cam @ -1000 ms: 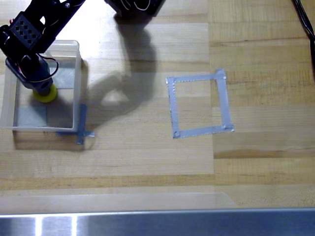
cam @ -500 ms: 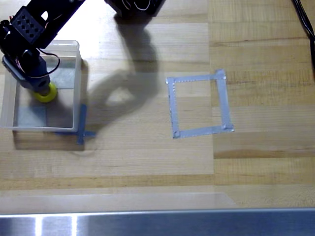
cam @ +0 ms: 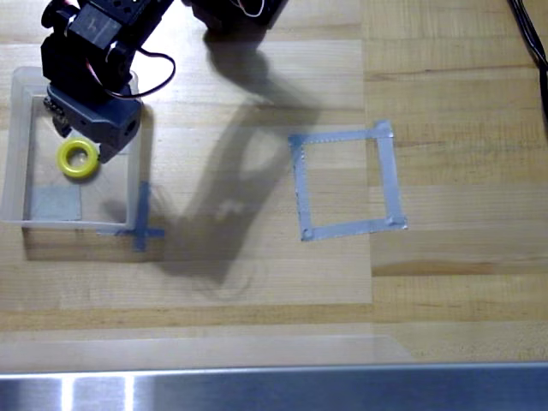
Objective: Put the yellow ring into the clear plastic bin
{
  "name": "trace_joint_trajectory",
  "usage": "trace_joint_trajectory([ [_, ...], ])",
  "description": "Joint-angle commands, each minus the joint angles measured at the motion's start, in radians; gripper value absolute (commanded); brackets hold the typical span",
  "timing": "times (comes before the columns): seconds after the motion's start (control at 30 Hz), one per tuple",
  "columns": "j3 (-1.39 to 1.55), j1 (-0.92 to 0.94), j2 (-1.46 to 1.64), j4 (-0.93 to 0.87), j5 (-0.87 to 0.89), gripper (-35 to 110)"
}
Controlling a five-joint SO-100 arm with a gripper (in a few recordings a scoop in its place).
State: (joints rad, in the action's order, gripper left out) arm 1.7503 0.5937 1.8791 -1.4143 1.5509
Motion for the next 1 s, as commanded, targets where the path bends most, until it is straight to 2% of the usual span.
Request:
trace_joint_trajectory([
  [0.0,0.048,-0.198,0.255,-0.106,-0.006,5],
  [0.1,0.14,-0.302,0.38,-0.137,-0.006,-2],
  [0.27,0.396,-0.411,0.571,-0.101,0.005,1],
  [0.53,0.884,-0.416,0.985,0.107,0.005,1],
  [0.7,1.137,-0.417,1.259,0.15,0.008,1],
  [0.8,1.221,-0.416,1.379,0.133,0.008,0],
  [0.97,1.252,-0.416,1.358,0.137,0.008,0],
])
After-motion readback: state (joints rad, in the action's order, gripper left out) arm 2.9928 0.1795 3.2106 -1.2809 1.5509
